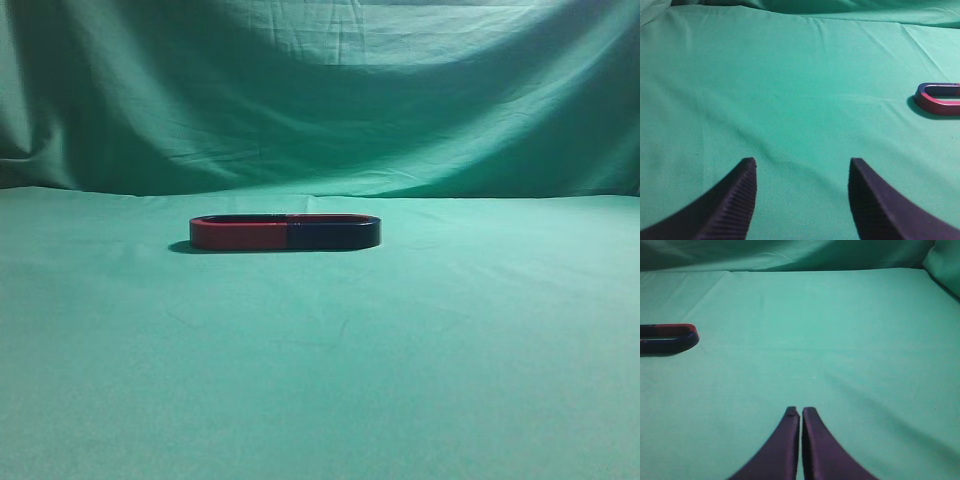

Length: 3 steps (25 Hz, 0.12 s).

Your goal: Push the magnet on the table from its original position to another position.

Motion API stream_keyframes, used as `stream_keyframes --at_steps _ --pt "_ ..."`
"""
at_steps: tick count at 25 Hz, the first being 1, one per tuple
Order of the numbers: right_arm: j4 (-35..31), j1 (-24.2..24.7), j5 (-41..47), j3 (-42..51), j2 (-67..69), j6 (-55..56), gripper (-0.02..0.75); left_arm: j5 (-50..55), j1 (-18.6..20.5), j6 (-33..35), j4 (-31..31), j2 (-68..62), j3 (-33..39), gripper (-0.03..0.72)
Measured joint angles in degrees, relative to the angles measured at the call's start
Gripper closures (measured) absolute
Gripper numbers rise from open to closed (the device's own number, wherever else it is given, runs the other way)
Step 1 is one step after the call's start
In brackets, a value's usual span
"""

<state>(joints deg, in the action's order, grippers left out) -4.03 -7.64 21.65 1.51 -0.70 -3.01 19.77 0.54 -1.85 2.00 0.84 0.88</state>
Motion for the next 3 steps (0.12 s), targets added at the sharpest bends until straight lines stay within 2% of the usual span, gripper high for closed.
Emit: stream_keyframes --at_steps 3 --pt "0.00 0.00 0.05 0.00 0.00 -0.03 0.738 0.00 0.00 0.00 0.00 0.00 0.00 0.289"
